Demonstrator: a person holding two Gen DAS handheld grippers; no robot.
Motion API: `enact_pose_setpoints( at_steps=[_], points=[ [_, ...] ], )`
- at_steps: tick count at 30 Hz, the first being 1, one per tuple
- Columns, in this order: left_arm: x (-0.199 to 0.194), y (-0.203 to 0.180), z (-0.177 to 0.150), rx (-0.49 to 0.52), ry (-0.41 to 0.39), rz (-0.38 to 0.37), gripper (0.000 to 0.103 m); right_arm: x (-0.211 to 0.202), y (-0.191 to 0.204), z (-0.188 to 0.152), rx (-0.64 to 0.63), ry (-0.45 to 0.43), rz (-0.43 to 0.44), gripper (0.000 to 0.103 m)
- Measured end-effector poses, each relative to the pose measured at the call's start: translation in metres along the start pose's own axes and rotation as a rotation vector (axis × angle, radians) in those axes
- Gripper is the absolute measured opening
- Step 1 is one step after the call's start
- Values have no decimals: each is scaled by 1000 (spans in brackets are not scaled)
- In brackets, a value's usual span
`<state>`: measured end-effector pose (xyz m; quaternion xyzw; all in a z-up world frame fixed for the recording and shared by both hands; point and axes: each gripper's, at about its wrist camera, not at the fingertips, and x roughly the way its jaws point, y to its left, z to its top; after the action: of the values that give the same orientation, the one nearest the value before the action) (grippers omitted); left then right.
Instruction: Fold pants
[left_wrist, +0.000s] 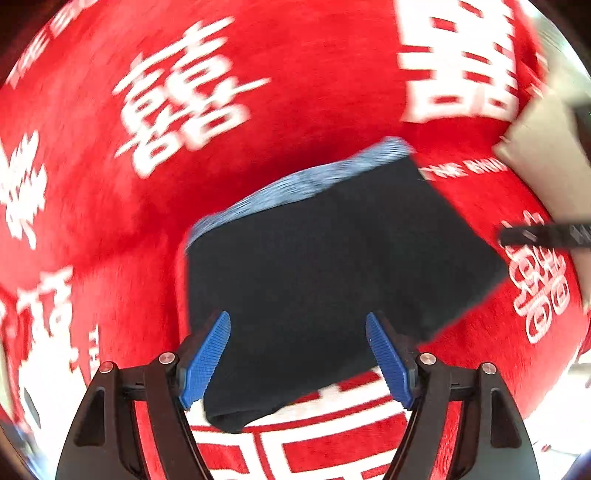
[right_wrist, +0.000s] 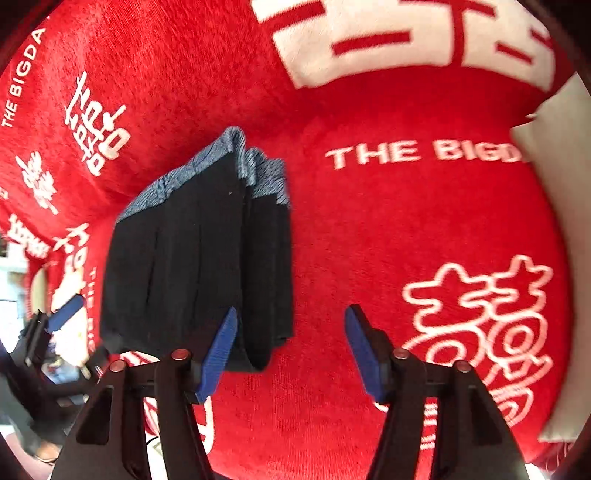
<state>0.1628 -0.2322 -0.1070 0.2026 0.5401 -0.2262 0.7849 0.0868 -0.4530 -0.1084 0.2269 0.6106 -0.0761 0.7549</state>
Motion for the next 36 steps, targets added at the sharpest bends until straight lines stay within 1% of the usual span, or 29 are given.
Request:
enact_pose_setpoints(
  at_steps=[1, 2, 3, 4, 7, 9, 11, 14, 16, 22, 27, 32, 35, 36],
  points=[
    [5, 11, 2, -36, 15, 7, 77, -2, 6, -1, -4, -13, -6, 36],
    [9, 21, 3, -70, 23, 5, 77, -4, 11, -1, -12, -26, -3, 28],
    [13, 28, 3, -98, 30, -1, 77, -3, 18, -1, -24, -35, 3, 23],
    [19, 35, 2, -125, 45, -11, 77, -1, 25, -1, -37, -38, 7, 22],
    [38, 46, -4, -184, 103, -41, 77, 9, 45, -2, -90, -18, 10, 22],
    [47, 47, -12, -208, 131, -63, 77, 19, 54, -7, -105, -1, -9, 22],
    [50, 45, -19, -215, 129, -64, 77, 31, 53, -17, -95, 35, -22, 22],
    [52, 42, -24, -215, 123, -69, 78, 40, 50, -28, -77, 50, -33, 22],
    [54, 43, -24, -224, 126, -95, 87, 41, 51, -29, -78, 40, -37, 22],
    [56, 50, -23, -247, 132, -116, 87, 45, 61, -38, -105, 28, -91, 22],
    [54, 56, -17, -249, 134, -131, 87, 37, 57, -40, -78, 35, -90, 23],
    [51, 61, -18, -269, 139, -138, 87, 31, 55, -37, -67, 36, -99, 30],
    [49, 68, -17, -297, 137, -172, 87, 26, 53, -34, -60, 35, -97, 34],
    [47, 73, -17, -316, 126, -198, 87, 26, 53, -34, -56, 34, -97, 36]
  ],
)
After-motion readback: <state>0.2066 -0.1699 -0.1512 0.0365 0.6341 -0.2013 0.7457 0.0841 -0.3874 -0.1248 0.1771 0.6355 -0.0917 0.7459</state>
